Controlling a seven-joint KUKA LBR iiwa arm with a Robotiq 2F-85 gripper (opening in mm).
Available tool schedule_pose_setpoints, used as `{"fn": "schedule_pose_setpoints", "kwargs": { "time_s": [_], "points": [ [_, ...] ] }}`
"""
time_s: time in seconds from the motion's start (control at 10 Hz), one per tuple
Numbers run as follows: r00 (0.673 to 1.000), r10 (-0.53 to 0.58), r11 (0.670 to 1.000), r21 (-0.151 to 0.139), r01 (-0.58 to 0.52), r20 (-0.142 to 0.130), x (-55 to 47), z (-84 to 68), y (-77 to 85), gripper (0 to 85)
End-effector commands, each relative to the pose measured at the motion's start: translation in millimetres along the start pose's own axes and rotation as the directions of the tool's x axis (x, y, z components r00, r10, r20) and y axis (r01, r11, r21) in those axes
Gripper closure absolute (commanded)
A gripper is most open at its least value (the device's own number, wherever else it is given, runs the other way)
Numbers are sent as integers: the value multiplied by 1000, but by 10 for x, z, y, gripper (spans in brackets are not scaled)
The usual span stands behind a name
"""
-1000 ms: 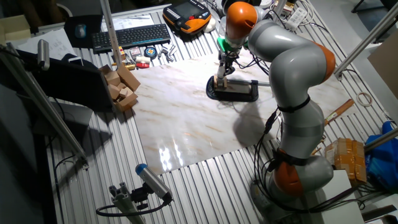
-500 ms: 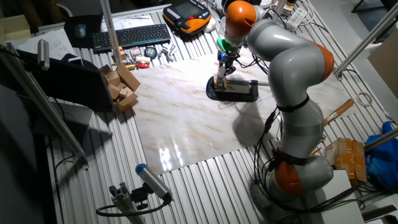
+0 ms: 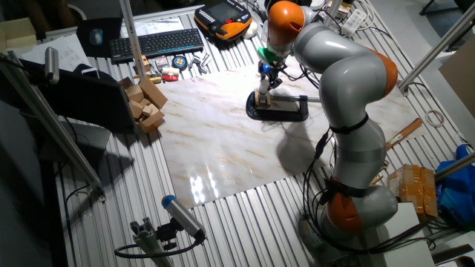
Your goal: Take out the light bulb by rotating it
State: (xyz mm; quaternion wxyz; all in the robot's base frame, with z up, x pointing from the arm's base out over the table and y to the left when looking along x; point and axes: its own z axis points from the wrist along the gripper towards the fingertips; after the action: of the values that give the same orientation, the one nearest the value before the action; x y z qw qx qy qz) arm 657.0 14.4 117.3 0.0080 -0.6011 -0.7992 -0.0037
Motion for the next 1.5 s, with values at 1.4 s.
{"fn": "schedule_pose_setpoints", "kwargs": {
  "time_s": [1.4],
  "points": [
    [919,-388,921,-1,389,68,14,-34,-1,850]
  ]
}}
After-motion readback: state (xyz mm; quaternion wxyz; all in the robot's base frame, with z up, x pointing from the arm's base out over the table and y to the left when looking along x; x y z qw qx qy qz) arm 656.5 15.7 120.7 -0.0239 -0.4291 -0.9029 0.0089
